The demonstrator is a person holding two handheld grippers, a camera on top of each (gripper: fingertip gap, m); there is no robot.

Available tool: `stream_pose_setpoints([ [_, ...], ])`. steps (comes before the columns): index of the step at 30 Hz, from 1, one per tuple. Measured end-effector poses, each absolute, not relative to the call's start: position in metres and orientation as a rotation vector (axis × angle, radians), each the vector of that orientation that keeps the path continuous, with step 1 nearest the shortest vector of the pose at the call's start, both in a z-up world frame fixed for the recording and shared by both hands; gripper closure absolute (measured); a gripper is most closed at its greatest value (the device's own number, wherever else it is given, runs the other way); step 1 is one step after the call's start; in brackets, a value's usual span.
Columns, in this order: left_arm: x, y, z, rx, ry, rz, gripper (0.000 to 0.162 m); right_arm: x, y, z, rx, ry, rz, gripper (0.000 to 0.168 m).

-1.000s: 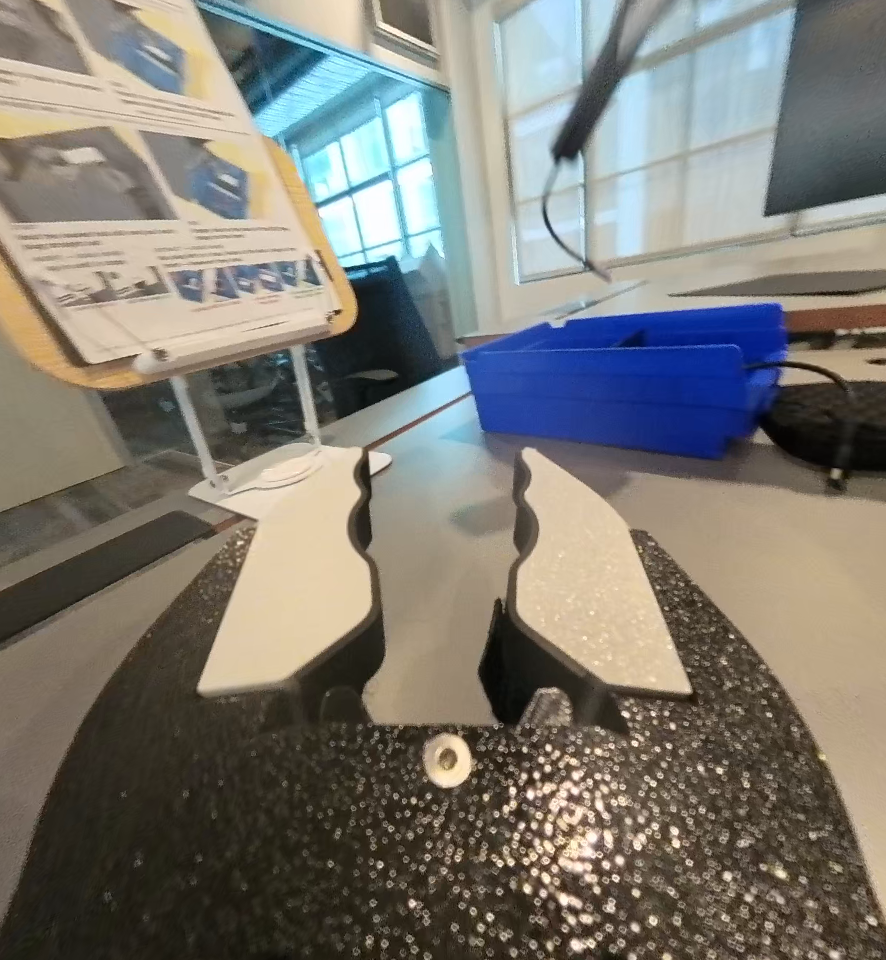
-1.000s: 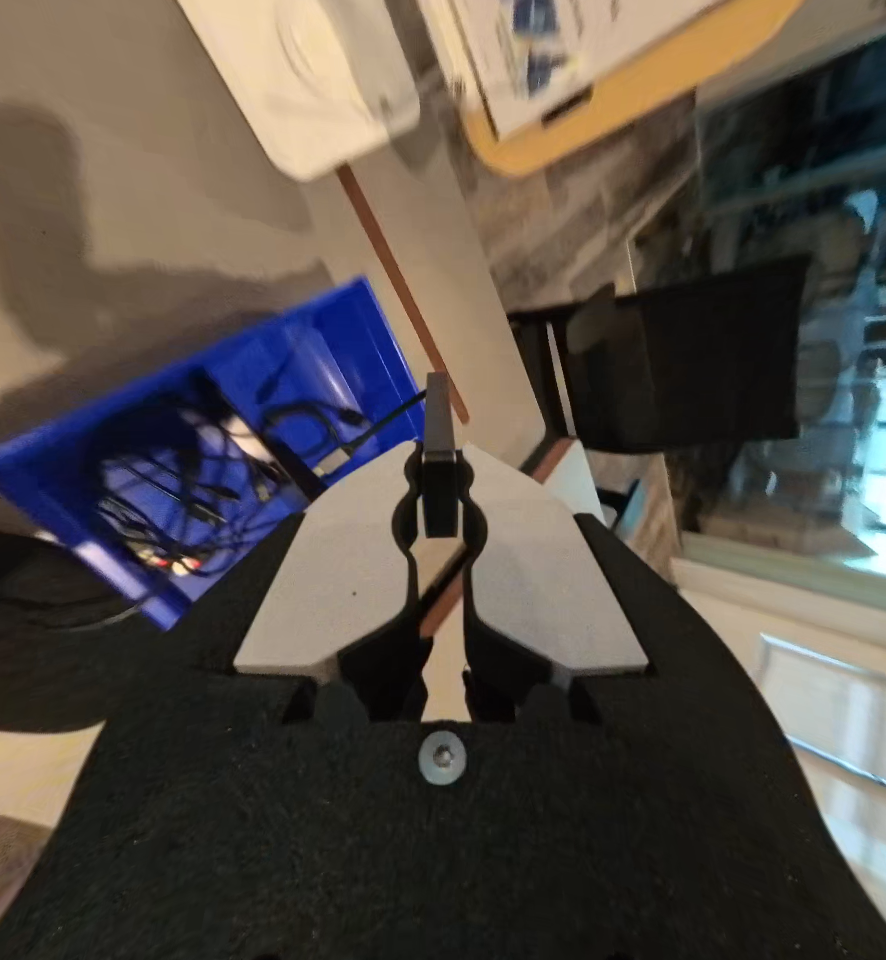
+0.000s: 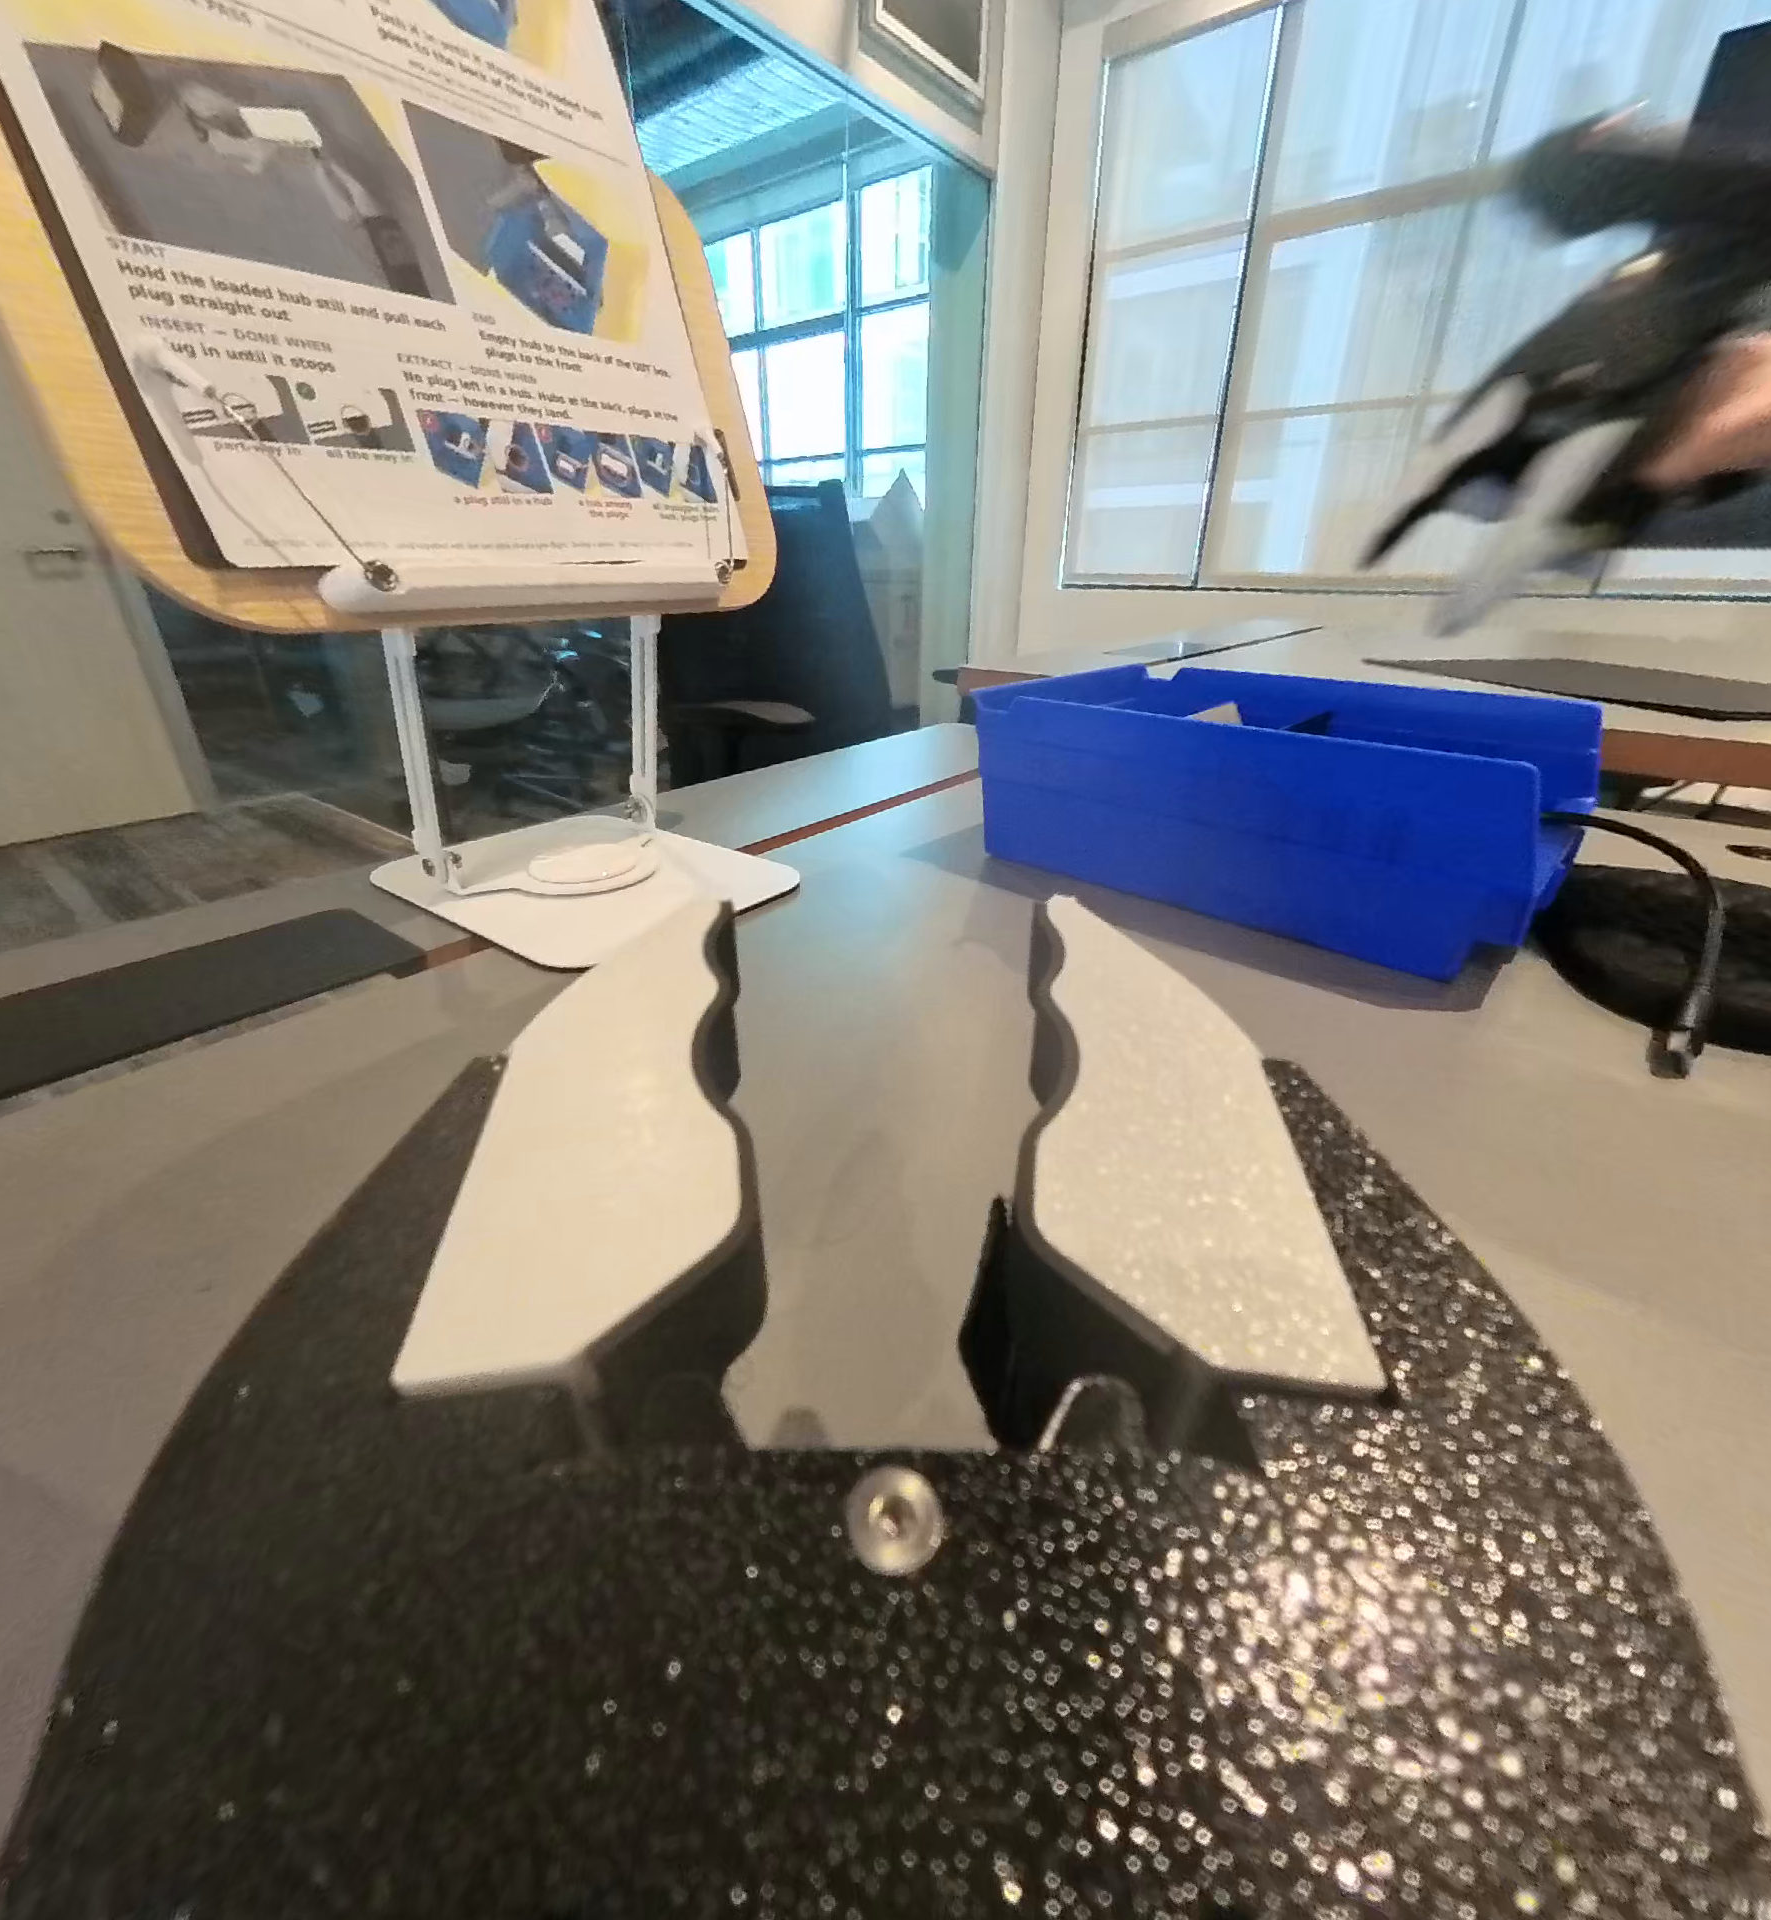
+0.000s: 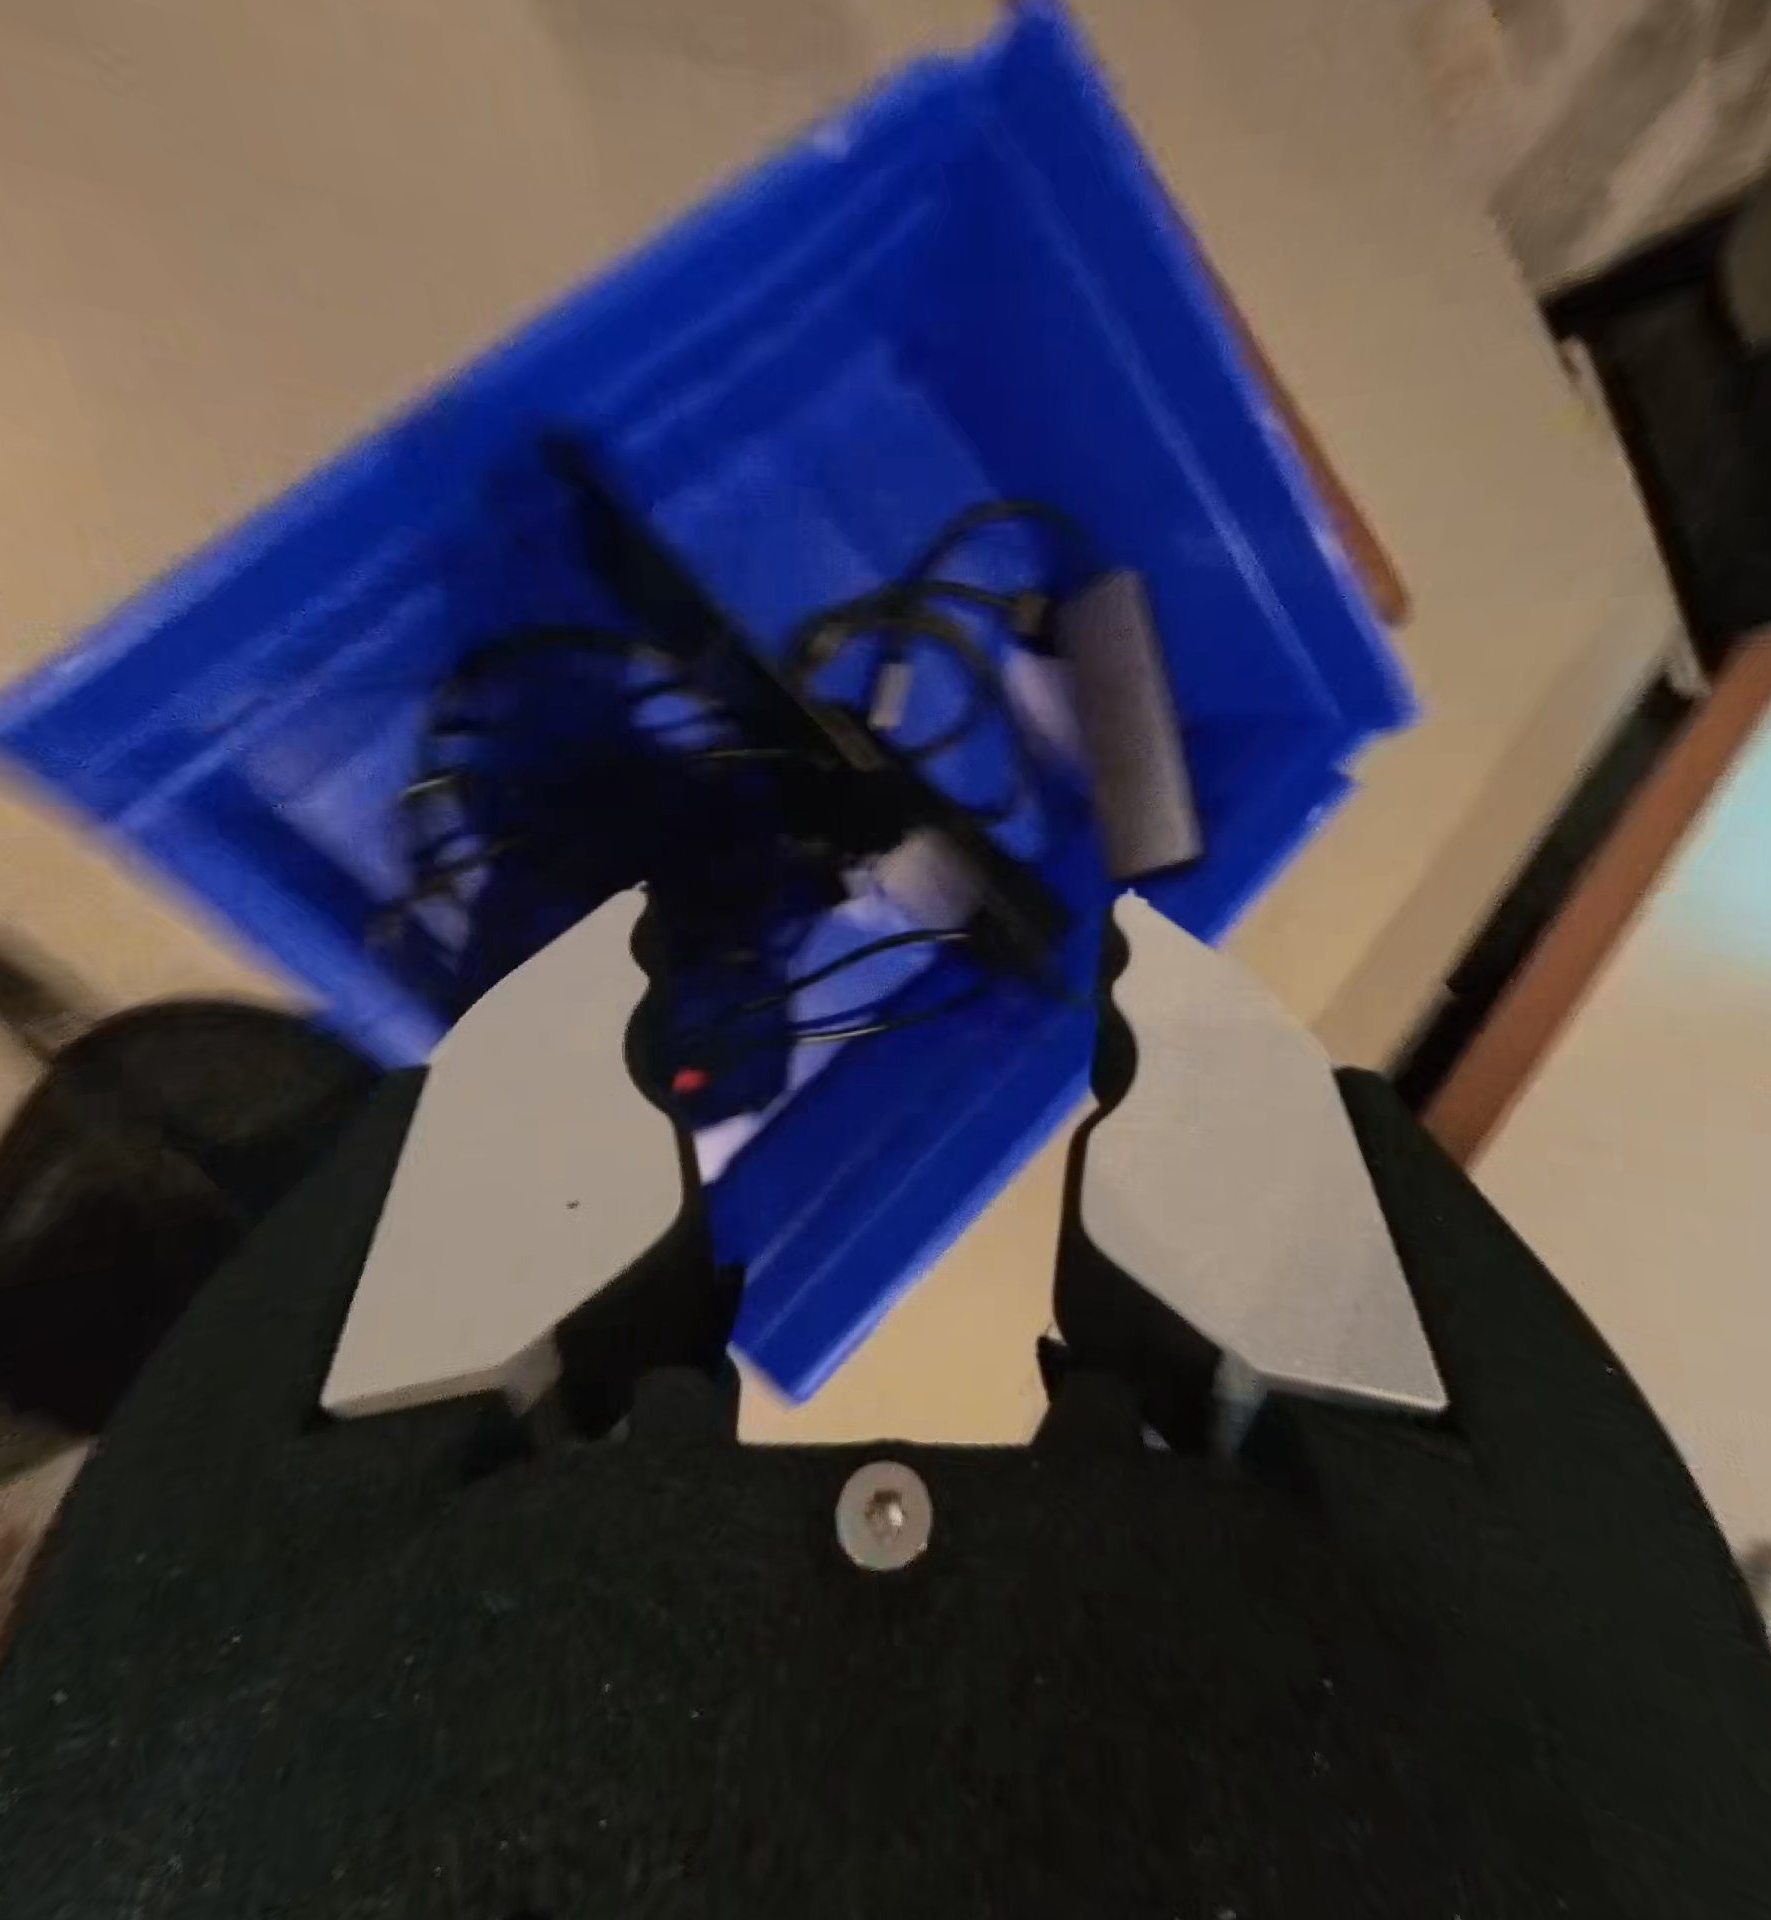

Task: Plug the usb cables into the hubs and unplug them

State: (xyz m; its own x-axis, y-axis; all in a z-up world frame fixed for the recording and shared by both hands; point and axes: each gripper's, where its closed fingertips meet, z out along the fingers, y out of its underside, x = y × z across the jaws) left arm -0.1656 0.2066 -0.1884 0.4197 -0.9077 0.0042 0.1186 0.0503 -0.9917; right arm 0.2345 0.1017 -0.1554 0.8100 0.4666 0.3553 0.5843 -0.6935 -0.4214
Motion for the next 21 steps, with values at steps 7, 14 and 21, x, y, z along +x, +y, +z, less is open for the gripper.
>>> stream_pose_setpoints([
  [7,-0.165,0.204,-0.188,-1.263,0.817,-0.935,0.114,0.142,-0.028,-0.218,-2.494,-1.396,-0.131,0.124],
  [14,-0.163,0.201,-0.188,-1.257,0.835,-0.927,0.116,0.153,-0.039,-0.256,-2.522,-1.73,-0.385,0.136],
  [21,-0.164,0.202,-0.189,-1.263,0.83,-0.935,0.116,0.167,-0.034,-0.28,-2.58,-1.892,-0.518,0.161],
])
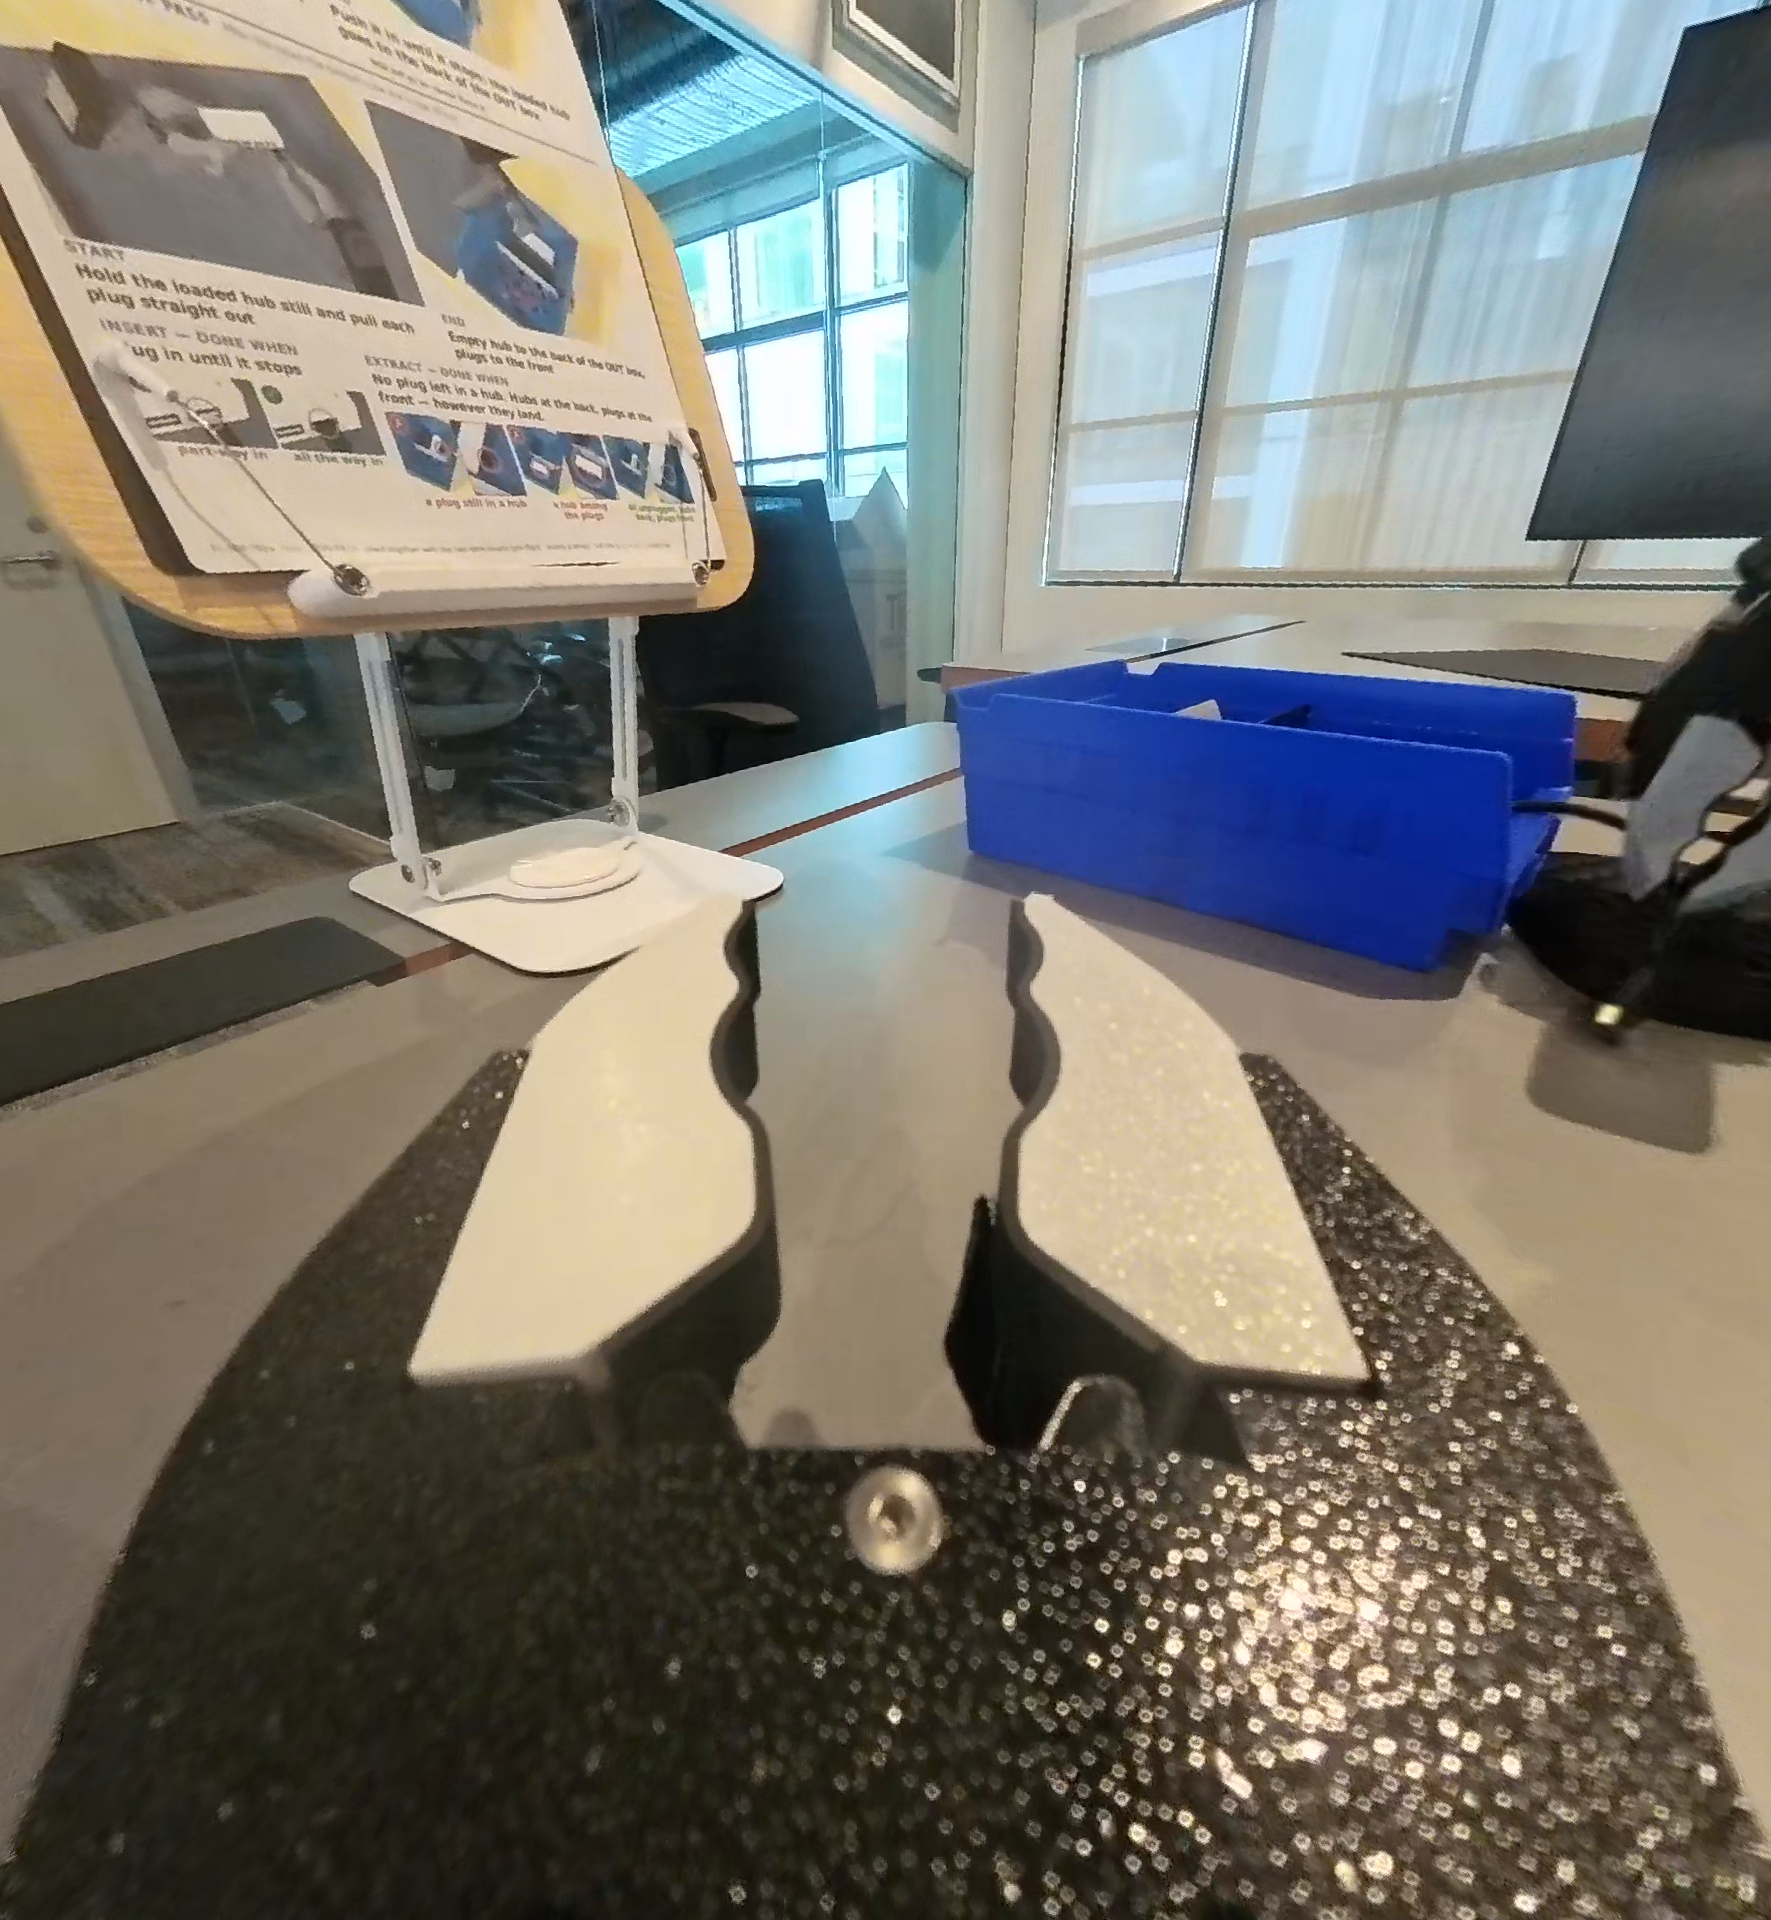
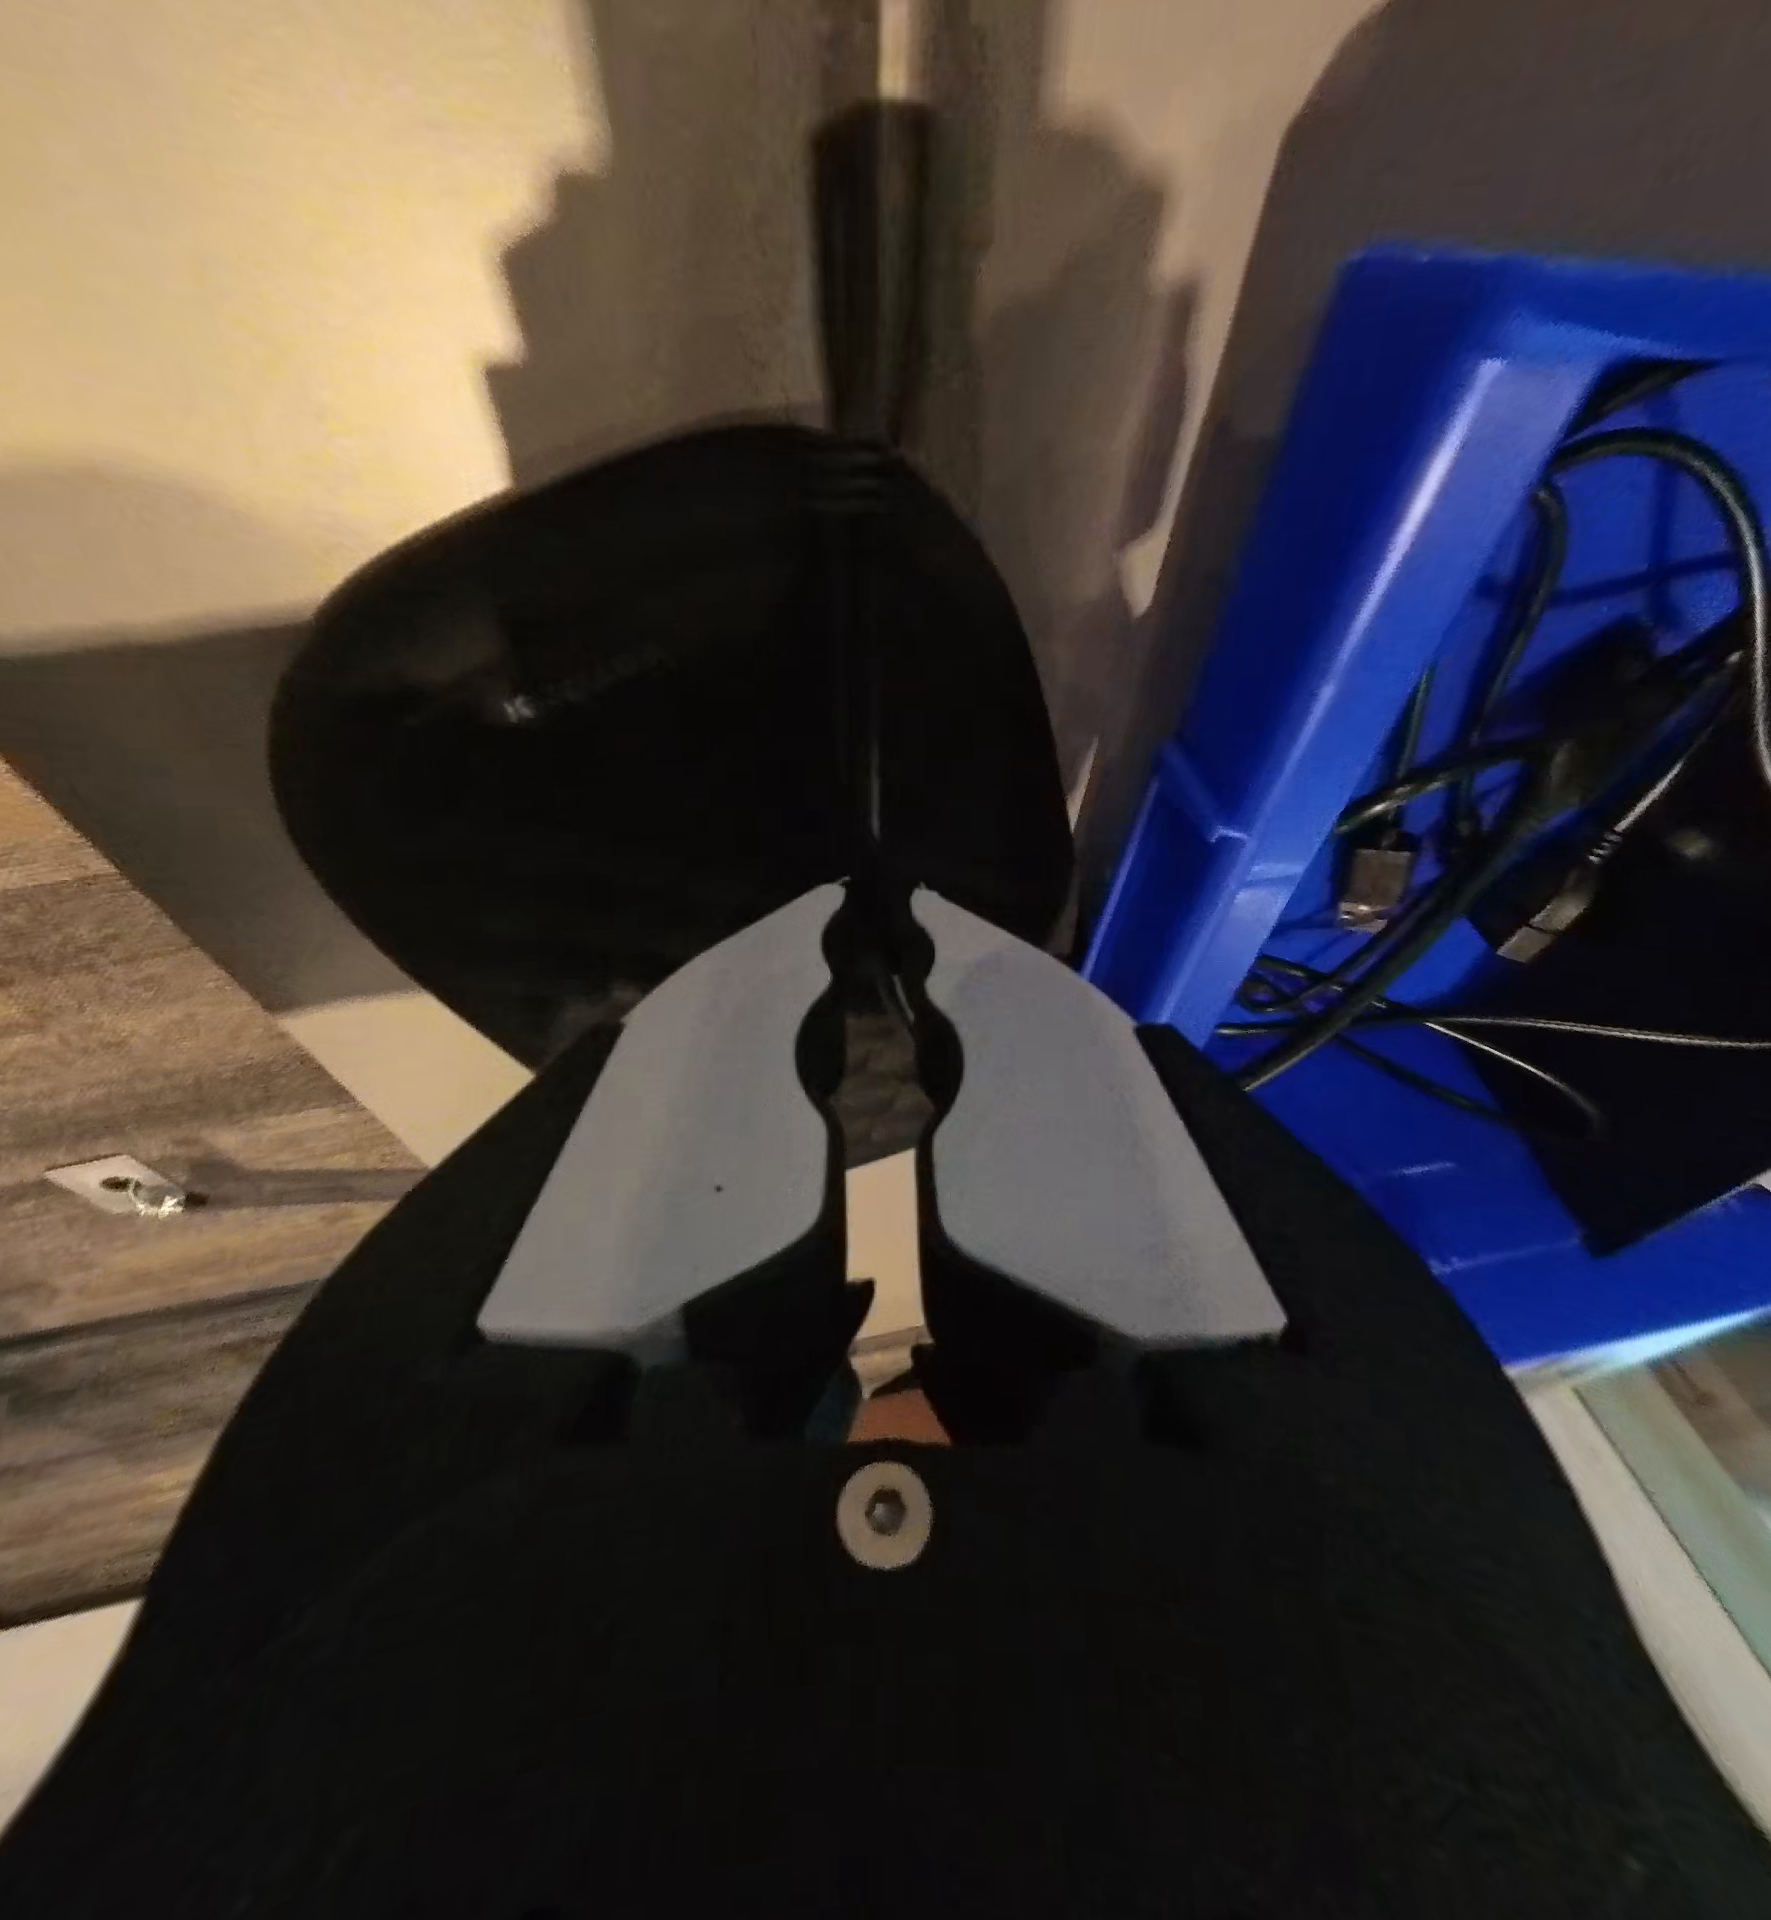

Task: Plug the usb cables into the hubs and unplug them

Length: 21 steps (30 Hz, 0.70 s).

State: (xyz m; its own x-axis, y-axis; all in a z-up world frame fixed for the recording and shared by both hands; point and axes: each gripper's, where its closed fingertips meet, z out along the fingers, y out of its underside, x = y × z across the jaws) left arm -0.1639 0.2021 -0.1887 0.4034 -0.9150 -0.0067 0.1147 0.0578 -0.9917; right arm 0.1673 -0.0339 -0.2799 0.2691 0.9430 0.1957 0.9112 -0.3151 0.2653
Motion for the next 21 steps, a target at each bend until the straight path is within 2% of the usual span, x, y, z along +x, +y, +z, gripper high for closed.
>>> stream_pose_setpoints([
  [8,-0.163,0.203,-0.19,-1.27,0.824,-0.948,0.118,0.179,-0.015,-0.213,2.852,1.646,0.303,0.163],
  [12,-0.163,0.202,-0.19,-1.267,0.83,-0.945,0.118,0.211,0.017,-0.19,3.084,1.47,0.444,0.163],
  [16,-0.163,0.202,-0.189,-1.267,0.823,-0.951,0.118,0.23,0.034,-0.212,3.062,1.289,0.535,0.163],
  [21,-0.163,0.203,-0.19,-1.272,0.82,-0.954,0.119,0.234,0.049,-0.244,2.866,1.323,0.671,0.163],
])
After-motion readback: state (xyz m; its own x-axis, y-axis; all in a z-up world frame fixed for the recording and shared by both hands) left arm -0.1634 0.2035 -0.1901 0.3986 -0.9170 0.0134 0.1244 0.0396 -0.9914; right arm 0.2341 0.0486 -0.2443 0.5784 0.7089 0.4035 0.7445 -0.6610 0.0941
